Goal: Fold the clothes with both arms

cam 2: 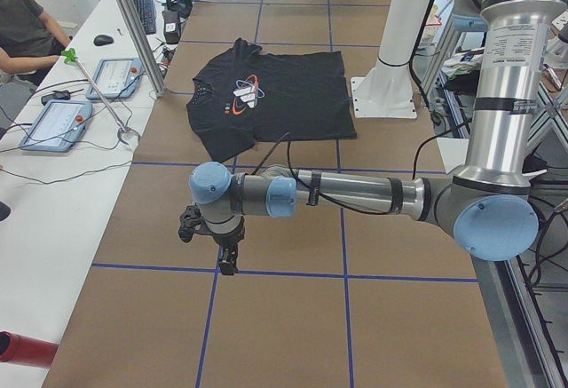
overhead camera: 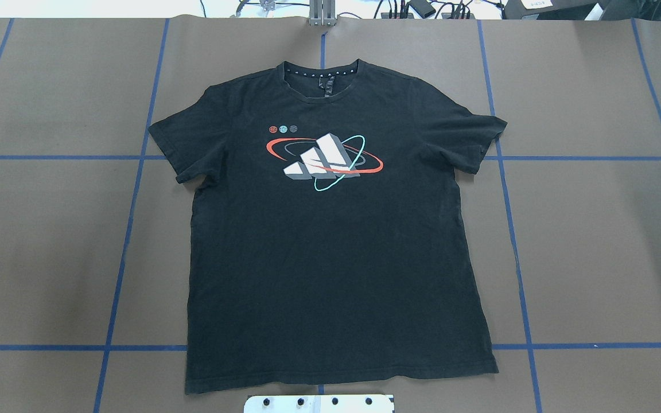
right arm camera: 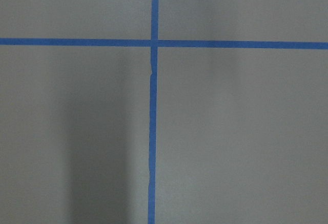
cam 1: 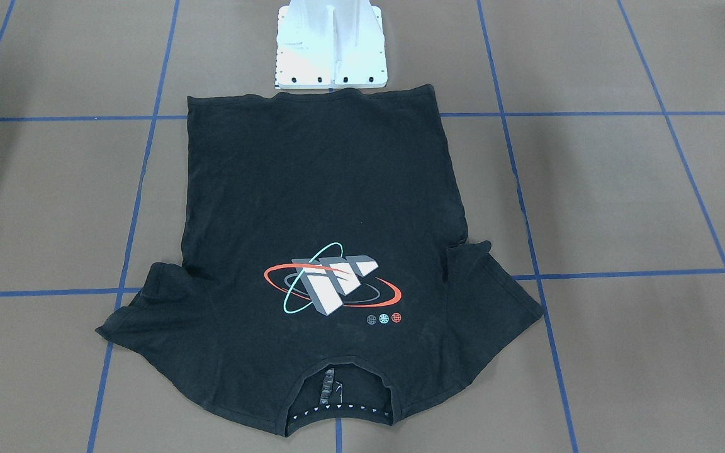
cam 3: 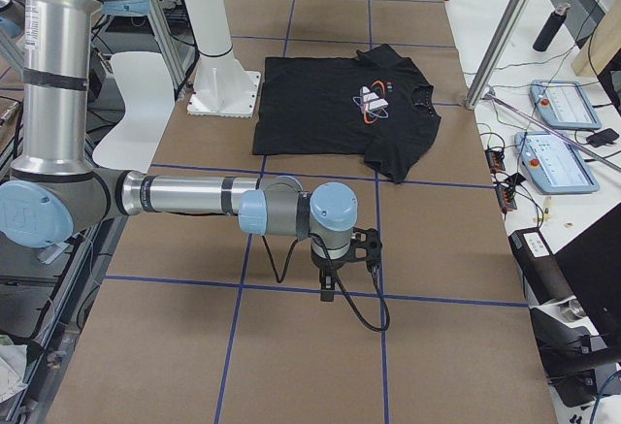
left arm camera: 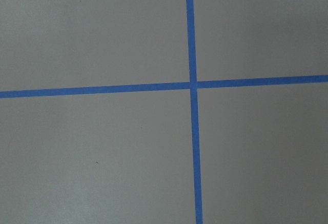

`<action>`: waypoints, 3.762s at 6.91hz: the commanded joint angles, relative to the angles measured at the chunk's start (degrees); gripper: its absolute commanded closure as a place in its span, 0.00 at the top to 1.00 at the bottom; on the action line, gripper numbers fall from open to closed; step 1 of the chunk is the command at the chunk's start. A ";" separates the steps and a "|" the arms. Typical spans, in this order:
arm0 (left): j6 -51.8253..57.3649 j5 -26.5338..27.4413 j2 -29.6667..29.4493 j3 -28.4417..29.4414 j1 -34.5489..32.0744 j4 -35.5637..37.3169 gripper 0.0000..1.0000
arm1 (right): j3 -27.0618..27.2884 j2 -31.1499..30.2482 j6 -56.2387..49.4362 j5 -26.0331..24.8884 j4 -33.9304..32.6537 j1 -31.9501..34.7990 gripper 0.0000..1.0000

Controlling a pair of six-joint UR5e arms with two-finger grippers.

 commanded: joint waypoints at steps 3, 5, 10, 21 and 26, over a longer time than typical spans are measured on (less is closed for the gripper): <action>0.00 -0.09 -0.22 -0.09 0.00 0.00 1.00 | -0.05 0.08 0.00 0.27 -0.13 -0.01 1.00; 0.00 0.00 -2.49 -0.26 0.00 -0.70 1.00 | 0.13 1.04 0.17 5.09 0.13 -0.01 1.00; -4.36 -3.52 -10.06 3.25 0.88 -24.40 1.00 | 2.06 9.11 0.61 6.25 0.74 -1.67 1.00; -46.39 -1.24 -16.47 15.29 18.80 -54.49 1.00 | -22.96 32.85 34.56 -2.25 32.24 -23.88 0.99; -49.75 0.35 -18.33 15.12 20.21 -54.49 1.00 | -31.85 33.83 42.28 -11.77 49.08 -33.66 0.92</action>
